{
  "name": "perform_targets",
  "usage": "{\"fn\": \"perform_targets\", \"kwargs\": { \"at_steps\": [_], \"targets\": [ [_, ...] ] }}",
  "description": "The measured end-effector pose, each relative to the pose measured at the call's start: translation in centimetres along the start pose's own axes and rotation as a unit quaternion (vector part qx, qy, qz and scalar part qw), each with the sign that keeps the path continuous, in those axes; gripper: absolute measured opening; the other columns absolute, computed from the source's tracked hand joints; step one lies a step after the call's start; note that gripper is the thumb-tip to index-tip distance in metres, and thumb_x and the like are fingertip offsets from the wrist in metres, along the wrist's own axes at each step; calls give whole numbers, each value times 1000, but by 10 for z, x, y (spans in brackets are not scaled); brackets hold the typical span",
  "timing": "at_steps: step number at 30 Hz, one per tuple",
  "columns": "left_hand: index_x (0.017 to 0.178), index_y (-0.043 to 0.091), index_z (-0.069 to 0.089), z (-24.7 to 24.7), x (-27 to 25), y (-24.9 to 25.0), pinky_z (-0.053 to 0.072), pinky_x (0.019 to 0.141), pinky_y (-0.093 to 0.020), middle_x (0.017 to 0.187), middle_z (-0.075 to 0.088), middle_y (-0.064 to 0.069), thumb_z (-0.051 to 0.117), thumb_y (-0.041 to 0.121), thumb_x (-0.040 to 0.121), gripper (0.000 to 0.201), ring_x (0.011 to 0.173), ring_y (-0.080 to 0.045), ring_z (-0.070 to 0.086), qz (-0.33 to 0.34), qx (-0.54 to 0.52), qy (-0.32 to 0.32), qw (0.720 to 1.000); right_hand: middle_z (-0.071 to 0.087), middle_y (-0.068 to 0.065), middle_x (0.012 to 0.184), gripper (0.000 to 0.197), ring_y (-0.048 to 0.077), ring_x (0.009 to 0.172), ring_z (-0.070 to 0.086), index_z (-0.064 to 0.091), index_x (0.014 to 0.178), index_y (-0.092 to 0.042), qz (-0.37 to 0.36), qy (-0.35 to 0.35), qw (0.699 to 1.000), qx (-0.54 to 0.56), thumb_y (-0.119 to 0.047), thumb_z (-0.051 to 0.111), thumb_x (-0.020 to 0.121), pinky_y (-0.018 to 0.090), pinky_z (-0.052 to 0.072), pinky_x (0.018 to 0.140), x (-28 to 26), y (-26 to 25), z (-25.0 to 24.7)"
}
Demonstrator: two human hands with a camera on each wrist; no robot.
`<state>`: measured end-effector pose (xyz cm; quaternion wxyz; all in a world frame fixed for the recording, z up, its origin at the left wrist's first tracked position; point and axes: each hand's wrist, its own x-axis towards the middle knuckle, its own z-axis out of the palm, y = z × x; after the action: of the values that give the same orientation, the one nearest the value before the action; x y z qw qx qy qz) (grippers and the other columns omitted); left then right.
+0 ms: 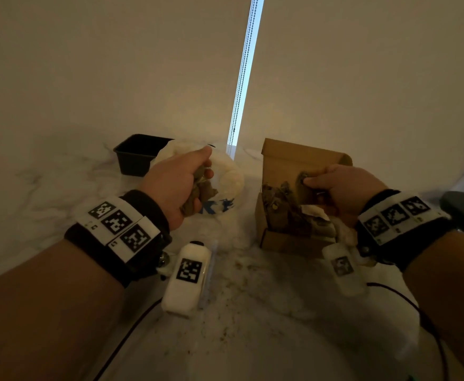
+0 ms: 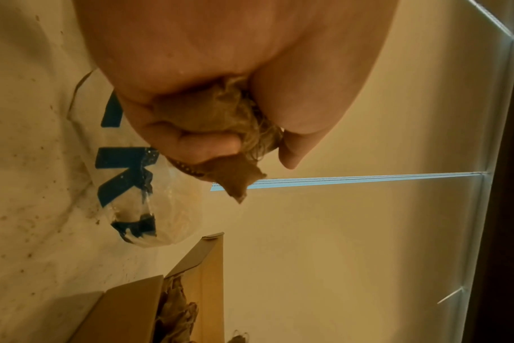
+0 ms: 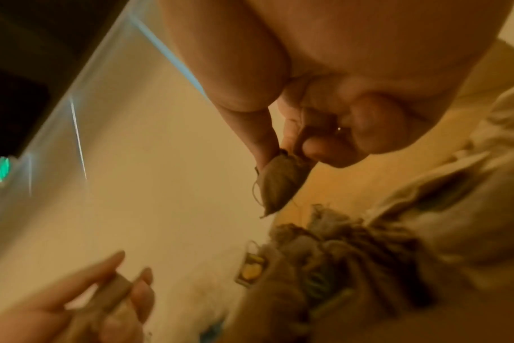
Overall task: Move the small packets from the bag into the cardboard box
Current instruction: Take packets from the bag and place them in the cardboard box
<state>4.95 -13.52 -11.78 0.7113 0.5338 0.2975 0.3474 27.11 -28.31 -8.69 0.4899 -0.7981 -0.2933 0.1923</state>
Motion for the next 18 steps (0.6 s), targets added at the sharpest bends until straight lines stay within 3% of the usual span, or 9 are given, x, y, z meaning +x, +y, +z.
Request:
{"fn": "perform_targets", "kwargs": {
  "at_steps": [4, 8, 10, 14, 16, 18],
  "targets": [
    [84, 25, 62, 0, -3, -1, 34, 36, -18, 73, 62, 8, 60, 51, 94, 28, 49, -7, 55, -4, -2, -2, 1000, 62, 13, 79, 7, 23, 65, 53, 68, 94, -14, 47, -43, 990, -127, -16, 68, 88, 33, 47, 56, 7, -3, 7],
    [85, 26, 62, -1, -4, -1, 36, 37, -18, 75, 62, 7, 59, 52, 94, 28, 49, -7, 55, -10, 0, 0, 1000, 59, 8, 70, 9, 24, 63, 53, 65, 96, -10, 56, -67, 975, -205, -14, 68, 88, 37, 47, 64, 5, -11, 19],
    [85, 25, 62, -2, -5, 0, 36, 38, -18, 74, 62, 7, 59, 53, 94, 30, 49, -8, 55, -14, -9, -1, 1000, 61, 8, 72, 9, 25, 66, 57, 64, 94, -10, 46, -60, 971, -228, -13, 69, 87, 37, 51, 67, 3, -14, 24],
    [84, 24, 62, -2, -5, 2, 36, 37, -17, 75, 63, 5, 60, 54, 93, 31, 48, -9, 55, -20, -24, -5, 1000, 66, 13, 89, 21, 29, 80, 62, 64, 107, -3, 57, -69, 950, -299, -17, 65, 91, 41, 55, 84, 0, -18, 31],
    [84, 24, 62, -2, -5, 2, 36, 37, -17, 75, 63, 6, 60, 54, 93, 31, 47, -8, 55, -25, -26, -6, 999, 66, 12, 88, 24, 28, 77, 63, 65, 108, -3, 60, -66, 947, -309, -19, 66, 91, 40, 56, 80, 0, -19, 30],
    [84, 24, 63, -2, -5, 3, 36, 38, -17, 75, 63, 5, 59, 55, 93, 33, 47, -9, 55, -32, -32, -5, 999, 65, 11, 82, 23, 25, 70, 61, 65, 103, -2, 52, -56, 952, -298, -20, 68, 89, 35, 55, 67, -1, -22, 26]
  ]
}}
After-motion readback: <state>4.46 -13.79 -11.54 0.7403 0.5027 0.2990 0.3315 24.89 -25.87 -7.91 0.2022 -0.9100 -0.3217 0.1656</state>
